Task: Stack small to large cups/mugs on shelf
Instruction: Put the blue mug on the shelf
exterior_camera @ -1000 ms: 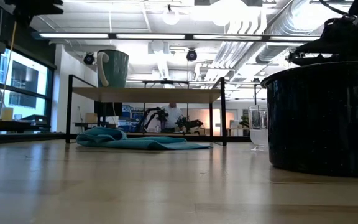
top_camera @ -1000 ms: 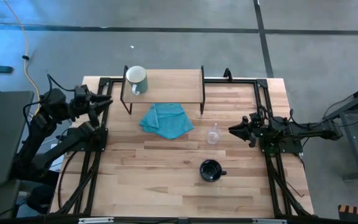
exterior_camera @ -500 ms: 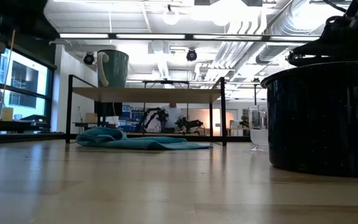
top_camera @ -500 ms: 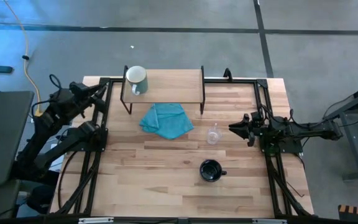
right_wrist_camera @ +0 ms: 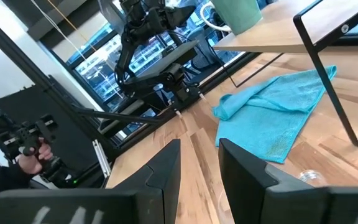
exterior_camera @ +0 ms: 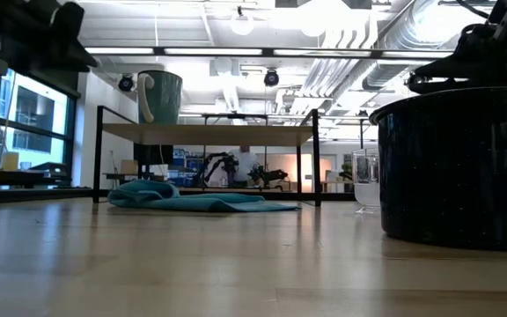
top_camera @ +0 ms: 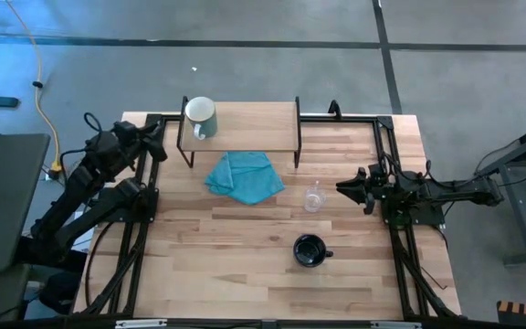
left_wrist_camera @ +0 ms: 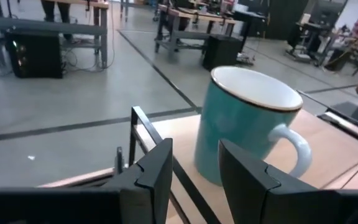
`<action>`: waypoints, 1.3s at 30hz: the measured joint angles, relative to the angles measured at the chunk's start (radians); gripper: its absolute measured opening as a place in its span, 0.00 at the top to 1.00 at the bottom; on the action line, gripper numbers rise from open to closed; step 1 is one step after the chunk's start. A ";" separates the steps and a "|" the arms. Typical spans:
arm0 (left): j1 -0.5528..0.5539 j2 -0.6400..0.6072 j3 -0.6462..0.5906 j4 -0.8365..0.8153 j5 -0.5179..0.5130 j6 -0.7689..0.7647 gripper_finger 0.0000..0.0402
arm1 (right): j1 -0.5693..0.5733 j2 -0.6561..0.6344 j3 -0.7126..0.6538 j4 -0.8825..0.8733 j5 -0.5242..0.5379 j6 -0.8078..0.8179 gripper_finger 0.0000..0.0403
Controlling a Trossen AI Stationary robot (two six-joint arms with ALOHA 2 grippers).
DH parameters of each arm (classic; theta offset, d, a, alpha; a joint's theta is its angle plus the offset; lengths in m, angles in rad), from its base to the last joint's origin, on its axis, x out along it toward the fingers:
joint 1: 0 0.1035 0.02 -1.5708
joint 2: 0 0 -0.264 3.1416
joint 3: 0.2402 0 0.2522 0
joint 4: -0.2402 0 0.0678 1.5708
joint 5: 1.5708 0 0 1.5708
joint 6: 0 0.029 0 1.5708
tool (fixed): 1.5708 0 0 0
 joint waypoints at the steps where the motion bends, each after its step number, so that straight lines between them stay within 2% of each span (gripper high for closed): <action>1: 0.000 0.000 -0.013 0.015 0.004 -0.013 0.71 | 0.000 0.000 0.000 0.000 0.002 -0.004 0.75; 10: -0.003 0.000 -0.098 0.143 0.113 -0.115 0.71 | 0.000 0.000 0.000 0.003 0.026 -0.029 0.75; 14: -0.066 0.019 -0.119 0.215 0.131 -0.128 0.73 | 0.000 0.000 0.000 0.006 0.038 -0.041 0.75; 23: -0.400 0.184 -0.138 0.385 0.003 -0.111 0.87 | 0.000 0.000 0.000 0.008 0.061 -0.056 0.75; 27: -0.547 0.274 -0.137 0.499 -0.010 -0.109 0.92 | 0.000 0.000 0.000 0.008 0.061 -0.056 0.75; 35: -0.809 0.413 -0.138 0.603 -0.012 -0.109 0.94 | 0.000 0.000 0.000 0.008 0.052 -0.056 0.75; 39: -0.920 0.427 -0.138 0.601 -0.068 -0.138 0.94 | 0.000 0.000 0.000 0.008 0.052 -0.056 0.75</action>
